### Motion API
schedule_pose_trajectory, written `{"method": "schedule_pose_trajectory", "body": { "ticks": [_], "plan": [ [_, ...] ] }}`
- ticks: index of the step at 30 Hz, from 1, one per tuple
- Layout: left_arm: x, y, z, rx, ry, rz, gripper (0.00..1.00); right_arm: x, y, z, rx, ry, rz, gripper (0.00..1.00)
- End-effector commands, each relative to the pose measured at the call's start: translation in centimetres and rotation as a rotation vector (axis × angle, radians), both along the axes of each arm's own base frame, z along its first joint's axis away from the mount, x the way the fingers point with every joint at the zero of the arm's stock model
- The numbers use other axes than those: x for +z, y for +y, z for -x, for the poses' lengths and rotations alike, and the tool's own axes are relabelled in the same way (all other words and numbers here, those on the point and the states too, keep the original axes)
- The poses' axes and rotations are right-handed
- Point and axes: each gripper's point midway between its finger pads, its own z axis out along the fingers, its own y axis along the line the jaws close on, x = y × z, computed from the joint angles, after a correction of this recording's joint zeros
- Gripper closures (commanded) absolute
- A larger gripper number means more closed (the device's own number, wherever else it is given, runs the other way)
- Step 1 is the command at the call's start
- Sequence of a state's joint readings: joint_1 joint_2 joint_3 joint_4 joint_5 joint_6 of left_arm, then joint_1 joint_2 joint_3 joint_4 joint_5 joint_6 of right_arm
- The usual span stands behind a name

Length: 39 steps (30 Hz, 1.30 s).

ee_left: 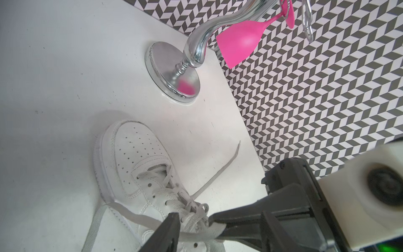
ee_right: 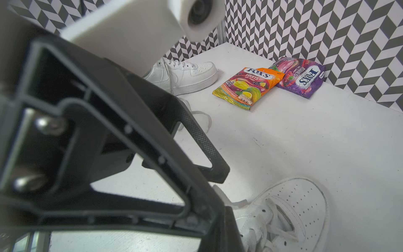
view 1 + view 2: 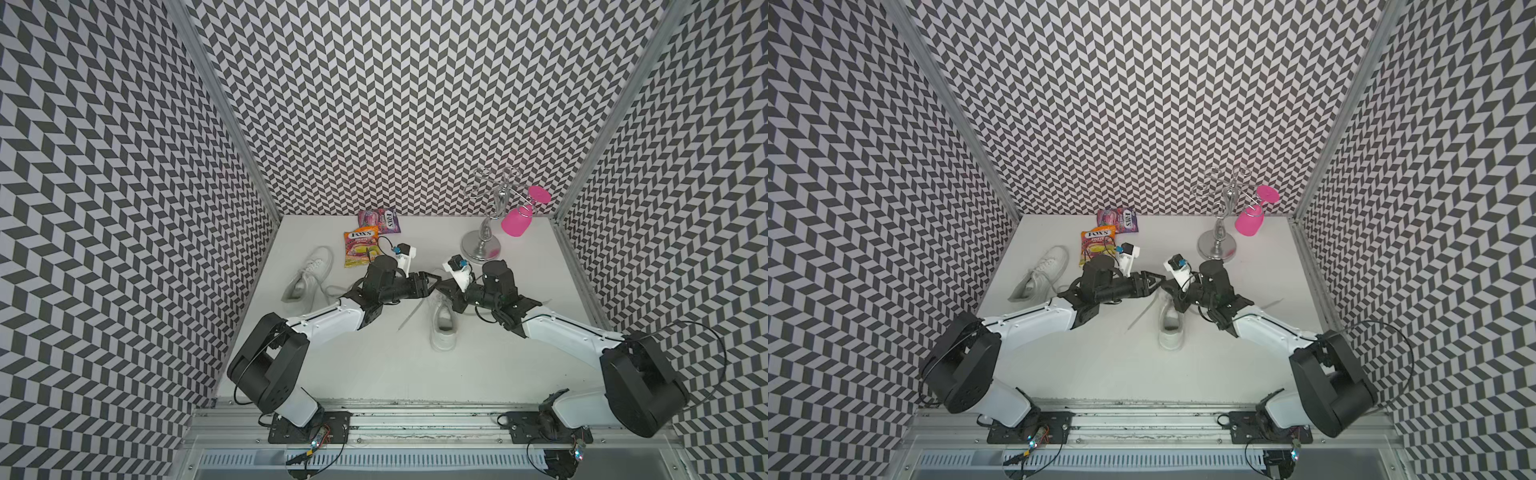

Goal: Tie the shoes
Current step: Wrap the shoelace around the shoelace.

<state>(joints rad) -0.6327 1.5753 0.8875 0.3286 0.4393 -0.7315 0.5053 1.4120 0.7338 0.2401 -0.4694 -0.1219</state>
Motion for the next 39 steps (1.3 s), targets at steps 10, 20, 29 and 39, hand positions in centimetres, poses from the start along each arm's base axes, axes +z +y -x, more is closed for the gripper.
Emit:
{"method": "schedule_pose_trajectory", "body": {
  "ticks": [10,20,29,39],
  "plan": [
    [-0.1,-1.5,0.0,-0.043,-0.001,0.015,0.68,2.1,0.0,-0.6,-0.027,-0.037,-0.064,0.99],
    [0.0,-1.7,0.1,-0.057,-0.029,0.0,0.97,3.2,-1.4,-0.9,-0.118,-0.016,-0.061,0.64],
    [0.1,-1.1,0.4,-0.059,-0.075,-0.026,0.99,1.3,-14.7,-3.9,-0.869,0.206,-0.171,0.22],
    [0.3,-1.1,1.1,-0.089,-0.106,-0.019,0.99,-7.0,-22.0,-2.9,-1.465,0.463,-0.163,0.14]
  ]
}}
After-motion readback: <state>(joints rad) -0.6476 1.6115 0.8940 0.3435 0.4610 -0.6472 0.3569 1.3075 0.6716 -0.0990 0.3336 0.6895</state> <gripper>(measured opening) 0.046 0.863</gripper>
